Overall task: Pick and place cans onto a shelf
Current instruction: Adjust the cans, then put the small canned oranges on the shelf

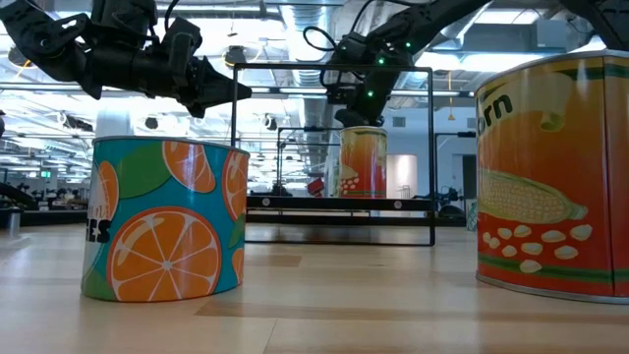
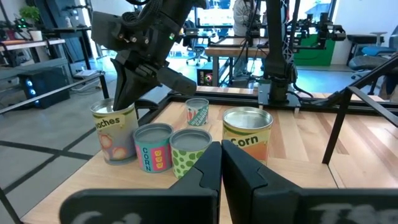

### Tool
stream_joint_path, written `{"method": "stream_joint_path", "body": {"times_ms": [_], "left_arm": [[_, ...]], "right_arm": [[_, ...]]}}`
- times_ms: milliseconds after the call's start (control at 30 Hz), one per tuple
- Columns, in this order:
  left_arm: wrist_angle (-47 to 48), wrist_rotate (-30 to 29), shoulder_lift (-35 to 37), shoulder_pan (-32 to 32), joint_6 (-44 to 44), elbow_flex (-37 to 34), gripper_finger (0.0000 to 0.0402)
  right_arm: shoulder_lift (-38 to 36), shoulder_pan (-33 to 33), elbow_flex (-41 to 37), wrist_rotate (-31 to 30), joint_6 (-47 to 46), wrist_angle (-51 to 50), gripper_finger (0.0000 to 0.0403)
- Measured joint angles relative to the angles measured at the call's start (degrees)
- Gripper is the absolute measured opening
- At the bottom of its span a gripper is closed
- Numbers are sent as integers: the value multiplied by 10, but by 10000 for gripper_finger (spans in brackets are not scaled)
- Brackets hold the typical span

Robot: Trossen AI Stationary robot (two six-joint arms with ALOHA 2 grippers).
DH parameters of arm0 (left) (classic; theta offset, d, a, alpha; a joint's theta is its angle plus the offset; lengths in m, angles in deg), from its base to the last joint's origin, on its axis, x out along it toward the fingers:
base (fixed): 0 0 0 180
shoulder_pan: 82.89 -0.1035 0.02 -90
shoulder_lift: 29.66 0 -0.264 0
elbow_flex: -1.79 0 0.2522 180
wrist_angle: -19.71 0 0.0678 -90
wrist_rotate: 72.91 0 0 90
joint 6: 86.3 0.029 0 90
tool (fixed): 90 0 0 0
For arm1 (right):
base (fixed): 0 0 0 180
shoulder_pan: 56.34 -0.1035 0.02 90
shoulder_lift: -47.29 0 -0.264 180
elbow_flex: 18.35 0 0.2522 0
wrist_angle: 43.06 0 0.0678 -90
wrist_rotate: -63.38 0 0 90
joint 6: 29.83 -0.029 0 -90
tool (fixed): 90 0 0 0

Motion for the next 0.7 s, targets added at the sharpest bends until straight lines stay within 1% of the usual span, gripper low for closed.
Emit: {"method": "stream_joint_path", "body": {"times_ms": [200, 300, 400, 500, 700], "left_arm": [[0, 0, 0, 0, 0, 0, 2], [3, 0, 0, 0, 0, 0, 2], [9, 0, 0, 0, 2, 0, 2], [16, 2, 0, 0, 3, 0, 2], [41, 4, 0, 1, 1, 0, 2]], "right_arm": [[-10, -2, 0, -1, 6, -6, 10], [-33, -7, 0, -2, 15, 2, 4], [-71, -9, -26, -1, 15, 33, 4], [-126, -10, -92, 7, 4, 106, 4], [-249, -14, -293, 59, -43, 303, 4]]}}
